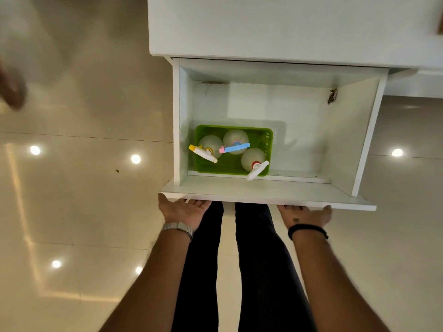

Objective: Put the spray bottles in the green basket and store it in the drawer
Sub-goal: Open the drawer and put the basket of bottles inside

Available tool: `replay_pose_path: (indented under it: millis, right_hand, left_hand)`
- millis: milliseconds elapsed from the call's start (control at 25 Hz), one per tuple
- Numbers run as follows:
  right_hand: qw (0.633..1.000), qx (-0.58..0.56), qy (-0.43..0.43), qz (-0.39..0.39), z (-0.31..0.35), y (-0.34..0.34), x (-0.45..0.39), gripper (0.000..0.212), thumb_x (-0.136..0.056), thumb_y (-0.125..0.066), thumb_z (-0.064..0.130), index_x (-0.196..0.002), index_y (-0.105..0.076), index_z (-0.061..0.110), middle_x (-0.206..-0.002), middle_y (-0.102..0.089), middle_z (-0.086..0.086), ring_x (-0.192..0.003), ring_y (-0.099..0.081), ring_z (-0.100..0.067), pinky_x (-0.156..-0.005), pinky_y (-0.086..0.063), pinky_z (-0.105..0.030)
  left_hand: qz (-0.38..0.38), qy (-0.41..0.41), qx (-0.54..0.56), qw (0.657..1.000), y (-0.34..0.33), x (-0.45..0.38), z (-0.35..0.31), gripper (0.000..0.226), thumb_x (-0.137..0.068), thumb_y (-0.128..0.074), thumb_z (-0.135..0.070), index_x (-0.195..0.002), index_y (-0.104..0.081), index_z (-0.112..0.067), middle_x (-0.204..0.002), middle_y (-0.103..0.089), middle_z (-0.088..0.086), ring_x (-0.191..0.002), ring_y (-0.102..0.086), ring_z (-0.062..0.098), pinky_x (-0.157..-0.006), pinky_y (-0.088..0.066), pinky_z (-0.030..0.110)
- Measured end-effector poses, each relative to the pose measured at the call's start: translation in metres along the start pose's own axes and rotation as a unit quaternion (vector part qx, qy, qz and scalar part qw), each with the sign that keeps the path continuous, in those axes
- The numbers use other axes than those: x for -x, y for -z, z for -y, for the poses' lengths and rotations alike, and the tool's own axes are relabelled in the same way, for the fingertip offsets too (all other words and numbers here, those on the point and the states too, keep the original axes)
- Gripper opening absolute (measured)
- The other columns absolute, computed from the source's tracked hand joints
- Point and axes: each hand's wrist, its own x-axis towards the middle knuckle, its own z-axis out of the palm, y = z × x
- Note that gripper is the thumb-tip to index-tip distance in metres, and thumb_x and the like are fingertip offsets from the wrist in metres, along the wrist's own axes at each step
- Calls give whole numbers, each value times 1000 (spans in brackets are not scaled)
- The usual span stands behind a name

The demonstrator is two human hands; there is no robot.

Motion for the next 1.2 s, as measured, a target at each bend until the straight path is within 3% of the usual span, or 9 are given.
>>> replay_pose_path:
  millis: [160, 320, 480, 640, 840, 1040, 1200]
  right_hand:
    - [1000, -4, -4, 14, 14, -19, 8, 74, -89, -40, 72, -141, -52, 21, -140, -57, -14, -126, -56, -37, -110, -42, -59]
    - [1000, -7, -13, 23, 22, -35, 15, 75, -89, -41, 71, -130, -53, 10, -143, -55, -18, -129, -54, -37, -112, -39, -60]
    - [999, -8, -10, 36, 35, -62, 24, 90, -91, -39, 70, -154, -29, 8, -159, -36, -17, -146, -38, -37, -118, -28, -62]
    - [998, -3, -4, 60, 44, -94, 32, 93, -93, -36, 68, -160, -12, 7, -168, -15, -16, -155, -18, -35, -124, -15, -59]
    - [995, 36, 17, 96, 53, -147, 41, 88, -92, -44, 66, -159, -22, 13, -163, -27, -17, -149, -31, -38, -119, -26, -61]
    - [990, 87, 50, 100, 62, -208, 47, 91, -93, -46, 59, -163, -1, 22, -170, -1, -16, -155, -8, -42, -121, -14, -66]
    - [975, 143, 41, 164, 72, -250, 53, 78, -93, -49, 57, -156, -27, 17, -158, -33, -20, -139, -42, -44, -114, -33, -63]
  left_hand:
    - [23, 37, 17, 999, -23, 9, -13, 98, -75, -44, -79, -146, -37, -12, -145, -46, 26, -135, -42, 51, -110, -28, 71]
    - [38, 29, -10, 999, -43, 18, -23, 101, -75, -47, -78, -146, -40, -7, -144, -47, 27, -134, -44, 49, -111, -30, 69]
    - [70, 15, -45, 996, -74, 26, -34, 98, -77, -43, -78, -144, -43, -6, -142, -49, 28, -129, -49, 50, -111, -34, 66]
    - [89, 6, -76, 993, -109, 32, -42, 97, -79, -41, -77, -144, -43, -5, -143, -49, 28, -130, -48, 49, -112, -35, 62]
    - [136, -13, -85, 987, -150, 40, -57, 95, -81, -42, -76, -140, -47, -3, -140, -54, 27, -129, -52, 44, -114, -35, 57]
    - [162, -47, -110, 980, -193, 44, -71, 98, -82, -45, -74, -144, -40, 2, -143, -49, 29, -132, -48, 44, -117, -34, 54]
    - [185, -89, -130, 970, -225, 48, -80, 98, -85, -46, -71, -144, -38, 7, -141, -49, 29, -129, -51, 41, -114, -40, 50]
